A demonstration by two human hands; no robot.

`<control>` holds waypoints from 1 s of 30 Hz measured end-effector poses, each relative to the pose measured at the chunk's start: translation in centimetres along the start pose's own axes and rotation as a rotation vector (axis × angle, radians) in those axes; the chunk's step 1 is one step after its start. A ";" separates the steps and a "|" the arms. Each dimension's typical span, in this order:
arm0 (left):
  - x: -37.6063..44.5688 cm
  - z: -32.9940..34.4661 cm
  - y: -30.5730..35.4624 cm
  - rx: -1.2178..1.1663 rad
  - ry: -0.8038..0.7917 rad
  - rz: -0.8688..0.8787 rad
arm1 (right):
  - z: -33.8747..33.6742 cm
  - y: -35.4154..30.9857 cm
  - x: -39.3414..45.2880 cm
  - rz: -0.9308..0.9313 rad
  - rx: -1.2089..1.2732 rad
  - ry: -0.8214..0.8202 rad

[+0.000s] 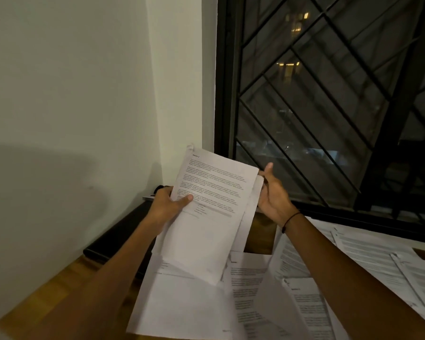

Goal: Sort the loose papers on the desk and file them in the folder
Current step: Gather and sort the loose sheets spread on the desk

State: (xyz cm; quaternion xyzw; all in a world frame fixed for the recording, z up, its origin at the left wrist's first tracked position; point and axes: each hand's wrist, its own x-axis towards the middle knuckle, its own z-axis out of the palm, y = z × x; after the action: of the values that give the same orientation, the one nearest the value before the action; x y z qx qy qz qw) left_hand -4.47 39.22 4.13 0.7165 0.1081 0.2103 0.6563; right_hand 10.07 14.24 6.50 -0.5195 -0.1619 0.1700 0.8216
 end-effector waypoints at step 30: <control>0.4 6.8 3.7 -0.212 -0.067 0.082 | -0.2 -2.6 -3.0 -0.231 -0.288 -0.136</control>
State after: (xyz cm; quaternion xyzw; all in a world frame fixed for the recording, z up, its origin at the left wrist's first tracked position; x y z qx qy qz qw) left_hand -1.53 32.87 7.48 0.6536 0.0340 0.2232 0.7224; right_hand 7.74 11.67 8.55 -0.5970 -0.2983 0.0842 0.7399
